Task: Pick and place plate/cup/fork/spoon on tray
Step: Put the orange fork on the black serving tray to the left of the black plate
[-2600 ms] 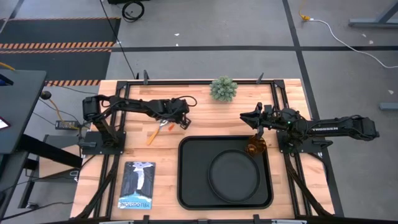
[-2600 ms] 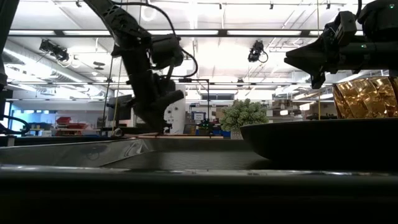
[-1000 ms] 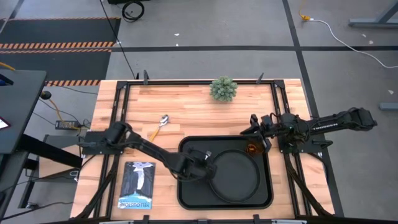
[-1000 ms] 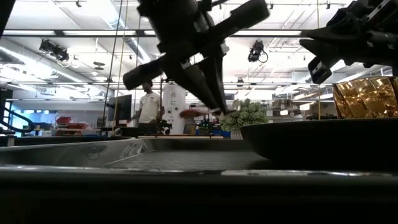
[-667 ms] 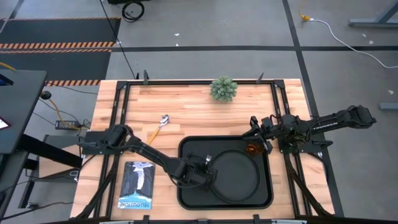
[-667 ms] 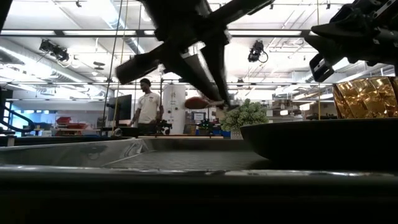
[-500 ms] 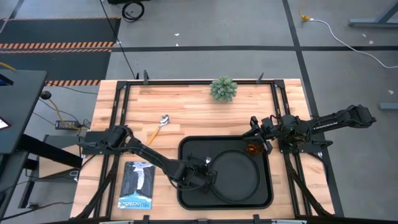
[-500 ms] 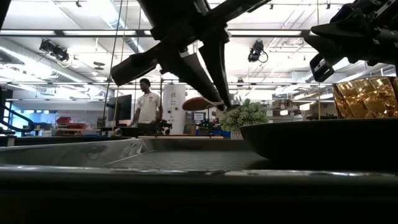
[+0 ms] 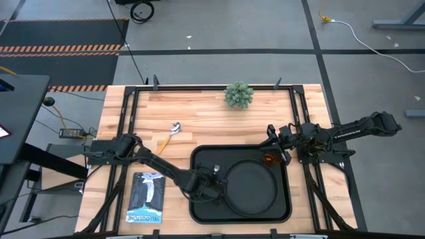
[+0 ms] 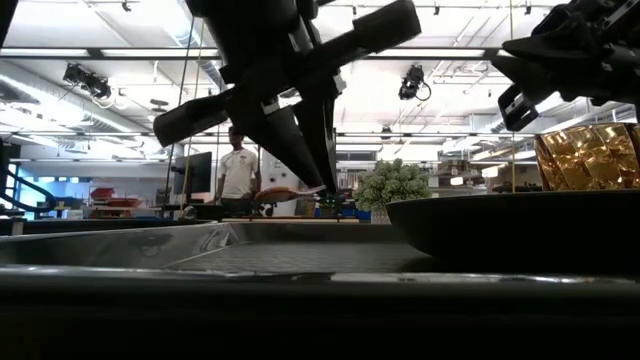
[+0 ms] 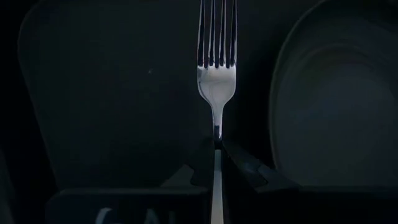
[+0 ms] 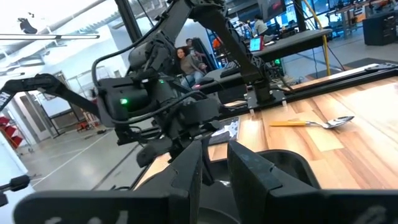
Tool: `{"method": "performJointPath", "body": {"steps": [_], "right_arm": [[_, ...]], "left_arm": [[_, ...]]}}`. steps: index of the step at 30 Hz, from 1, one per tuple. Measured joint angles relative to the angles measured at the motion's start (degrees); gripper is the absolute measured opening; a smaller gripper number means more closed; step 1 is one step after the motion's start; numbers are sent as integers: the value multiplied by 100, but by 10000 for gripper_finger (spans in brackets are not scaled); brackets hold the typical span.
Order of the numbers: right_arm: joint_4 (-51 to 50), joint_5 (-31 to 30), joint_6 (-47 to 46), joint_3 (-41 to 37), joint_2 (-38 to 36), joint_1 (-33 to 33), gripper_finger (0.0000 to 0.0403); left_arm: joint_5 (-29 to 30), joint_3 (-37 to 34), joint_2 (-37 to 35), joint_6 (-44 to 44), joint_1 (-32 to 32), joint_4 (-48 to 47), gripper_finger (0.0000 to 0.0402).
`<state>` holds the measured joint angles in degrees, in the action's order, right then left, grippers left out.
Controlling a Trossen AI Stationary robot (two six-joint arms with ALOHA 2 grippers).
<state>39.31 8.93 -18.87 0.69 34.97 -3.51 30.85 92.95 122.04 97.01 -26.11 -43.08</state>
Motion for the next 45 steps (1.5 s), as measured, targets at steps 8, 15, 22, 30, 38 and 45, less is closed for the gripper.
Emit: {"method": "performJointPath", "body": {"steps": [8,15,22,30,38,45], "right_arm": [[7,-28,22,-2,4,-153,84],[24,-136,66,-7,87,-255,84],[48,-151,46,-7,130,-255,84],[92,-149,44,-7,130,-255,84],[47,-157,56,-7,130,-290,84],[-8,-141,70,-7,151,-350,84]], "left_arm": [[-533,-33,234,-63,107,323,27],[-583,-35,310,-212,147,408,33],[-644,-35,308,-342,195,402,93],[-1069,-35,140,-989,382,61,127],[-1873,-35,104,-2979,619,-28,108],[-1910,-35,132,-4505,493,-134,98]]}}
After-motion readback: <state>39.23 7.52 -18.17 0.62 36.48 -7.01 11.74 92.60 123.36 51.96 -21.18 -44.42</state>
